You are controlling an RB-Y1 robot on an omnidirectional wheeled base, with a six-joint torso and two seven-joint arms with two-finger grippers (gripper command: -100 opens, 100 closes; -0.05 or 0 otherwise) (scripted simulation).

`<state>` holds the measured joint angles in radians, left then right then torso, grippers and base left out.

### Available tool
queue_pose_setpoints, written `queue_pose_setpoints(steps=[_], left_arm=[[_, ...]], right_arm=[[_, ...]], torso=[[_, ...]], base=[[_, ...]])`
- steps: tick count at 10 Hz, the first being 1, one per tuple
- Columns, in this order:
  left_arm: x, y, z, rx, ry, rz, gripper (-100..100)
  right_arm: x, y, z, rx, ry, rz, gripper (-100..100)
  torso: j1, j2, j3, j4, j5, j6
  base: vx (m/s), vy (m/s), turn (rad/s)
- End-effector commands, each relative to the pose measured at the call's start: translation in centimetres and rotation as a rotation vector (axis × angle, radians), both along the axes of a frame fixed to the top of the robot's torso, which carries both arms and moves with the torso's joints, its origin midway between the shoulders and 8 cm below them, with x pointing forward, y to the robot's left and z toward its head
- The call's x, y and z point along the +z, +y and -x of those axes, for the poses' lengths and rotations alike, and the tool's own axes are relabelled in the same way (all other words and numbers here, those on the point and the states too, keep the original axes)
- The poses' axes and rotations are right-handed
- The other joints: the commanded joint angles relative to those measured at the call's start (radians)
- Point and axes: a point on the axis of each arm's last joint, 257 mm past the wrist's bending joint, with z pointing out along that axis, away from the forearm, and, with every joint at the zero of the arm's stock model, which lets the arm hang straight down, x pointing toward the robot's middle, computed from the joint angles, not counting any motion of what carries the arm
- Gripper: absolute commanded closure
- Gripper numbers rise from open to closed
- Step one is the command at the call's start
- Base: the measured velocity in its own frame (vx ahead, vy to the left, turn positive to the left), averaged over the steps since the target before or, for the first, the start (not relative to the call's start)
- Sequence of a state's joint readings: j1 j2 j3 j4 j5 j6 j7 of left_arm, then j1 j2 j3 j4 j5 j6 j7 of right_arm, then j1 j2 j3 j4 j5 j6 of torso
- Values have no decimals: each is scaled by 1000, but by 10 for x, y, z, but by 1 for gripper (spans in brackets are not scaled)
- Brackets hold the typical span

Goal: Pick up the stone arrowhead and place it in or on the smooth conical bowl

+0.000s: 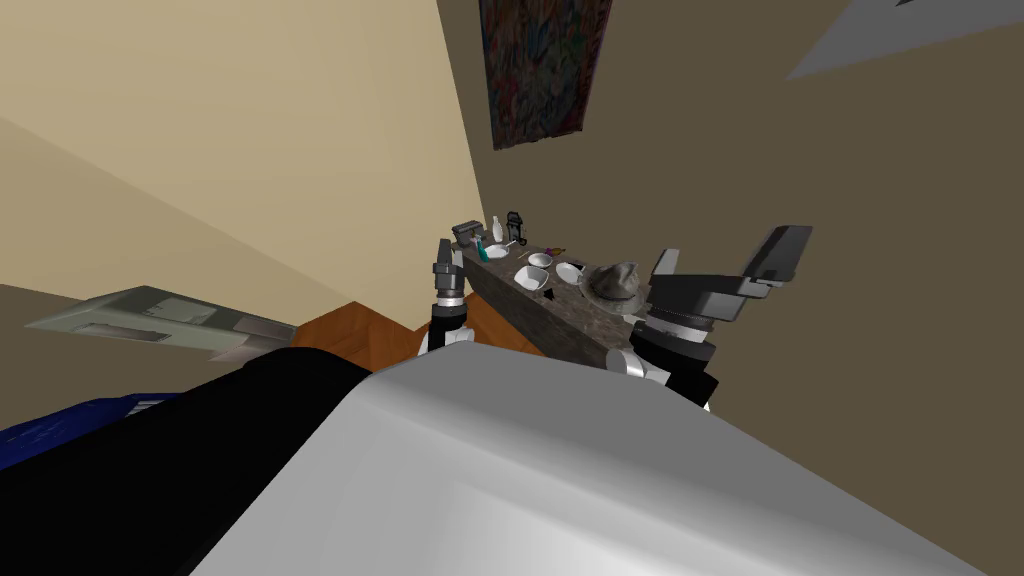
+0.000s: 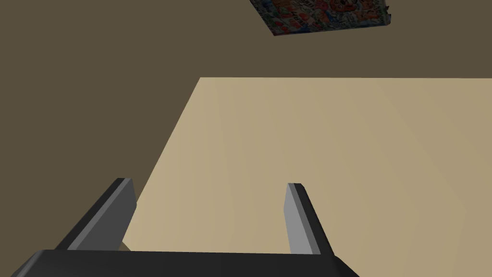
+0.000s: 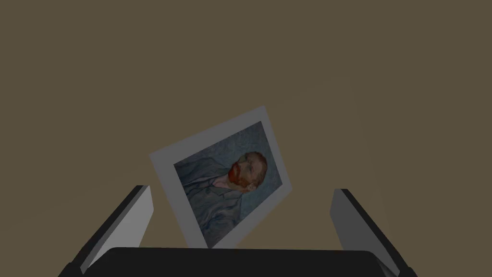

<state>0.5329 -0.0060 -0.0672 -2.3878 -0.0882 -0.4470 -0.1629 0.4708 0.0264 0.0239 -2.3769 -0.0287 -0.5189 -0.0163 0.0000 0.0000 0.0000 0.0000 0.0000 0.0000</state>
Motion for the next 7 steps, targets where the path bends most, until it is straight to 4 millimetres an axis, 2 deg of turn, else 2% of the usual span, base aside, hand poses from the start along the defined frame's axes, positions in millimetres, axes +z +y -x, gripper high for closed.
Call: queue_pose_setpoints(steps=[1, 7], left_arm=[[0, 0, 0, 0, 0, 0, 0], [0, 0, 0, 0, 0, 0, 0]], right_arm=[[-1, 5, -2, 15, 8, 30, -100], [-20, 28, -16, 91, 76, 180, -100]], torso=[[0, 0, 0, 0, 0, 0], [-1, 4, 3, 1, 0, 0]], base=[[-16, -2, -15], [-54, -11, -24]])
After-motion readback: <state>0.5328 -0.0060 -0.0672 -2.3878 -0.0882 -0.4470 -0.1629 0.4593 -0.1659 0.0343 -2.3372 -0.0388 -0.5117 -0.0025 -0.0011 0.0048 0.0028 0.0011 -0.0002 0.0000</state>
